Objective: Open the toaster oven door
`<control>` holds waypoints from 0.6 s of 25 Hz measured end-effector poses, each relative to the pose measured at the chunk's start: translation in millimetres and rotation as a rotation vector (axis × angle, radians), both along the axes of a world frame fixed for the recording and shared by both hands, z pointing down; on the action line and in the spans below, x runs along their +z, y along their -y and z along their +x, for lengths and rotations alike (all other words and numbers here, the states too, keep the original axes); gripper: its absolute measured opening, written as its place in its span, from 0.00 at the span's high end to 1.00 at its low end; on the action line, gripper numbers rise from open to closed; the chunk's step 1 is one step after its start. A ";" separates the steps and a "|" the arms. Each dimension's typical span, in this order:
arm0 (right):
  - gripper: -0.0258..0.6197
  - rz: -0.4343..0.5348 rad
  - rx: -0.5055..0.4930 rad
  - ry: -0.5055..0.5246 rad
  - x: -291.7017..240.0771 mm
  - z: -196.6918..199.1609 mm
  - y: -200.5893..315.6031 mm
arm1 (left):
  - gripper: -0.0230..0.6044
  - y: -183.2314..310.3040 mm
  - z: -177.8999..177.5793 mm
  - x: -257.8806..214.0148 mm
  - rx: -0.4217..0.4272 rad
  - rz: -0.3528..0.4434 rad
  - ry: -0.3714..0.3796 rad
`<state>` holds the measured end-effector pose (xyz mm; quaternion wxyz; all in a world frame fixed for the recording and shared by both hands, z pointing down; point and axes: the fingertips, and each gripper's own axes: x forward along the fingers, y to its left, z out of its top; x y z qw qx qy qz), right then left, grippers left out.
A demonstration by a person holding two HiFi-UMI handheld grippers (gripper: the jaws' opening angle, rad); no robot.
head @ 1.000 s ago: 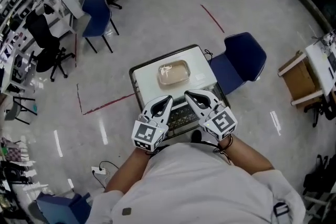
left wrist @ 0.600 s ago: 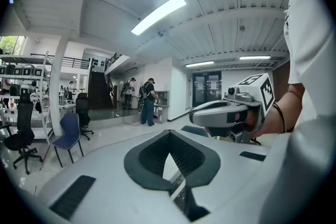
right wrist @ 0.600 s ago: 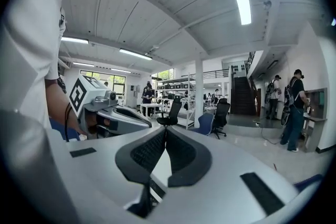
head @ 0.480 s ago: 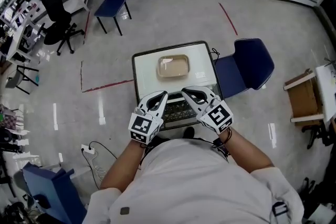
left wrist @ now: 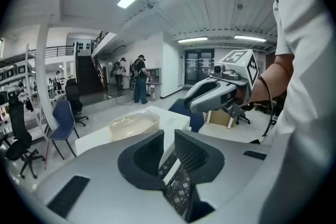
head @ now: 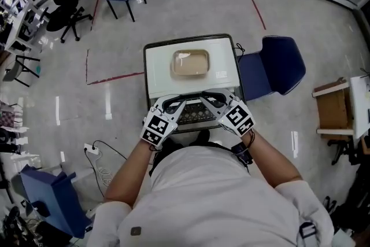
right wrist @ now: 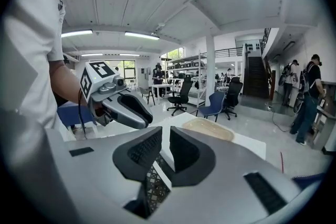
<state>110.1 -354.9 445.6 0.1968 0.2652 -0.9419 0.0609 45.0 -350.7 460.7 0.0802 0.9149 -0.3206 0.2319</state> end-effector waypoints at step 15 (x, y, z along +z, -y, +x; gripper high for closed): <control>0.78 0.007 -0.278 -0.454 122.0 6.8 -4.7 | 0.71 -1.3 -0.3 106.5 0.092 -0.161 0.281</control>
